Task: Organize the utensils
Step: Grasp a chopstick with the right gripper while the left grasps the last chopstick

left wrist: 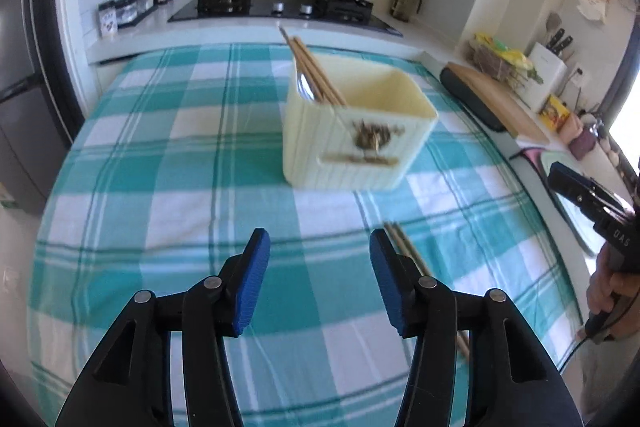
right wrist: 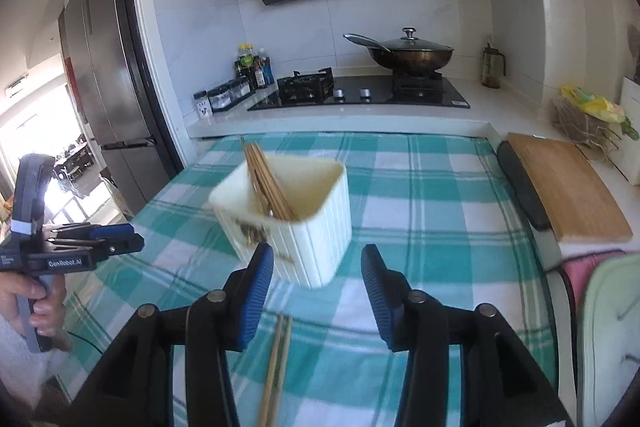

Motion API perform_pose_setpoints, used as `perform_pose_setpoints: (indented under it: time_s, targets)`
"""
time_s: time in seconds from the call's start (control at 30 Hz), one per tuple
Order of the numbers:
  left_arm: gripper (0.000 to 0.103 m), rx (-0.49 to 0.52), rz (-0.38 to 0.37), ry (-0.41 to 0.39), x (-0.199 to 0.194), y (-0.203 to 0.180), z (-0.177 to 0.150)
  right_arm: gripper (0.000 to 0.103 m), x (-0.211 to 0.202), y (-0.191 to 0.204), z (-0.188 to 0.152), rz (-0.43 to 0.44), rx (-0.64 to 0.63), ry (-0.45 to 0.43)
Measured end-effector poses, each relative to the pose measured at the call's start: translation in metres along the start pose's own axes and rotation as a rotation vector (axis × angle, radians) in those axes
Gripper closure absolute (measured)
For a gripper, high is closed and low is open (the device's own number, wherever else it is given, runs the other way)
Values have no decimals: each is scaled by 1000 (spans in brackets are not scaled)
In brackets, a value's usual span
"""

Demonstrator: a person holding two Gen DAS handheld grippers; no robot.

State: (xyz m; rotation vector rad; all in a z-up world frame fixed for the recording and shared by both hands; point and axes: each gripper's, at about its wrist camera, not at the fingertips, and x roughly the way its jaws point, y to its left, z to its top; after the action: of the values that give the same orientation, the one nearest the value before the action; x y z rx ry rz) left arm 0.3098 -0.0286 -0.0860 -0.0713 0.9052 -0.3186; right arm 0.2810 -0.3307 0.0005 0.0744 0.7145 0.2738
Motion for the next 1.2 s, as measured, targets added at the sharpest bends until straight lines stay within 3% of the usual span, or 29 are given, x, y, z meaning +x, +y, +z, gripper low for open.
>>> perform_pose_setpoints:
  time_s: [0.13, 0.2, 0.3, 0.4, 0.53, 0.67, 0.93, 1.2]
  targets:
    - [49, -68, -32, 80, 12, -23, -68, 57, -26, -5, -97, -116, 61, 46]
    - [49, -74, -37, 110, 19, -36, -87, 57, -35, -11, -134, -155, 127, 76]
    - [49, -73, -18, 130, 26, -51, -101, 57, -38, -19, -166, -143, 178, 129]
    - [48, -58, -28, 135, 28, -64, -104, 57, -36, -17, -175, -129, 179, 150]
    - [39, -28, -17, 108, 23, -77, -104, 57, -30, -1, -171, -81, 146, 133]
    - [39, -40, -20, 109, 26, -80, -106, 57, -25, 13, -173, -57, 108, 135]
    - [39, -52, -51, 97, 66, -97, -84, 61, -26, 4, -176, -63, 136, 137]
    - [37, 14, 71, 100, 101, -117, -78, 61, -36, -9, -177, -79, 164, 117]
